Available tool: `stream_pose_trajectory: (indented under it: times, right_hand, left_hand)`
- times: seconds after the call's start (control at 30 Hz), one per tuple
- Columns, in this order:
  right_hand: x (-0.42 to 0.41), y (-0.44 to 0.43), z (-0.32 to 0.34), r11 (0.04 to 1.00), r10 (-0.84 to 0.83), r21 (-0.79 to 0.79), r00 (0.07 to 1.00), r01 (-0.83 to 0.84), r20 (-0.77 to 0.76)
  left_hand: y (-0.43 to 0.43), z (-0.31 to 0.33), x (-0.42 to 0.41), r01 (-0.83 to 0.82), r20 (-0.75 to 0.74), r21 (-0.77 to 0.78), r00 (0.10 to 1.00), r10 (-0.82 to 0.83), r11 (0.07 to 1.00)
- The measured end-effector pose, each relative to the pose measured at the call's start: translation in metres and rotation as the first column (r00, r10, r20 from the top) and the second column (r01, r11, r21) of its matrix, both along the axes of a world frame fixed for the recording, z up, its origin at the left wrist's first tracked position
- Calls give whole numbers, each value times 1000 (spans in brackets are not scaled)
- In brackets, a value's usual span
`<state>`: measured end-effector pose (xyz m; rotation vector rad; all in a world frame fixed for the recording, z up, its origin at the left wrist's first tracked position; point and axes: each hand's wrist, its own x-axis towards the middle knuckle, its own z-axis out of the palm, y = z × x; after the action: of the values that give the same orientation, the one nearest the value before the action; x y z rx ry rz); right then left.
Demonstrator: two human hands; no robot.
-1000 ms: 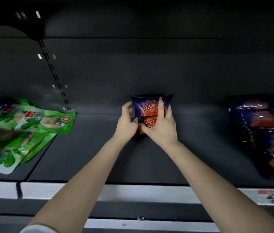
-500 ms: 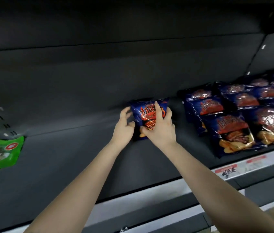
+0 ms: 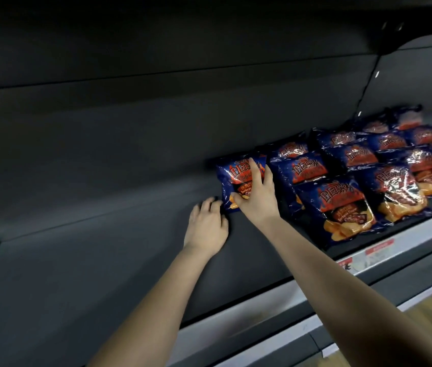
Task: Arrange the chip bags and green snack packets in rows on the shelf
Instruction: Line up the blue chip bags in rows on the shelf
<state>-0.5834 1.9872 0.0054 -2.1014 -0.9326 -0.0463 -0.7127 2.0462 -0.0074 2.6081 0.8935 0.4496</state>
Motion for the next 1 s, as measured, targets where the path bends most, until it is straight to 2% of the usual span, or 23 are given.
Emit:
stream_pose_trajectory:
  times: [0.37, 0.53, 0.7, 0.83, 1.0]
  right_hand:
    - [5, 8, -9, 996, -90, -14, 995, 91, 38]
    - [1, 4, -9, 985, -173, 14, 974, 173, 144]
    - [0, 1, -9, 968, -235, -23, 939, 248, 252]
    - [2, 3, -12, 974, -215, 2, 919, 227, 331]
    - [3, 5, -14, 989, -143, 18, 935, 145, 324]
  left_hand:
    - [-1, 1, -3, -2, -23, 28, 1000, 3, 1000]
    - [-1, 1, -2, -8, -37, 33, 999, 9, 999]
    - [0, 0, -2, -3, -36, 37, 999, 5, 999]
    - [1, 1, -1, -7, -31, 31, 999, 8, 999]
    - [0, 0, -2, -4, -31, 30, 999, 5, 1000]
